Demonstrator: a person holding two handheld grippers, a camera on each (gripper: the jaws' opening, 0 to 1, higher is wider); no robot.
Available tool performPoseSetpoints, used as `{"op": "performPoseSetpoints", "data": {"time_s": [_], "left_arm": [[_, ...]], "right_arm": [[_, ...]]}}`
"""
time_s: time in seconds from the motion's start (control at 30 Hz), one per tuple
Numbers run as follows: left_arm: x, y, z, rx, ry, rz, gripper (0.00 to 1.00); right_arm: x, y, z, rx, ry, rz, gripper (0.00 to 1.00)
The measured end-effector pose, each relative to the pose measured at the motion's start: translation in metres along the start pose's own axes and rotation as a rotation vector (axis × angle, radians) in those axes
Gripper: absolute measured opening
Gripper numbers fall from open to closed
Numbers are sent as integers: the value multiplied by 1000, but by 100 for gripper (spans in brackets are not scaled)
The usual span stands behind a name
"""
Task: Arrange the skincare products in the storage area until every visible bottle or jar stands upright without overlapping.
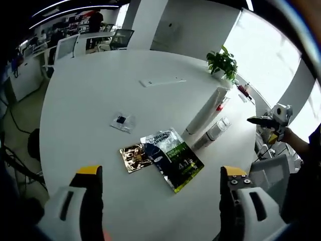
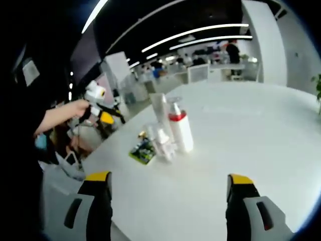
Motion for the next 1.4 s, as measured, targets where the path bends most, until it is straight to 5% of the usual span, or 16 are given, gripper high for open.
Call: {"op": "performPoseSetpoints", "data": {"time_s": [0.47,1.4], "left_arm": [[40,-17,21,15,4,19,87],[114,-45,45,81,-62,6,63]], "right_arm": [[6,7,-7,33,5,9,97],[15,20,-23,77,16,39,95]]}}
Point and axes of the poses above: the point that each gripper's makers call its tool centre point, and the gripper's own axes: x roughly forward along the fingers, z roughly to its left, y roughly out of its underside, the point moved 3 cm from there along -x, roughly backward along the fingers, and after that the axes turned 12 degrees about -y, right-handed, at the moved point
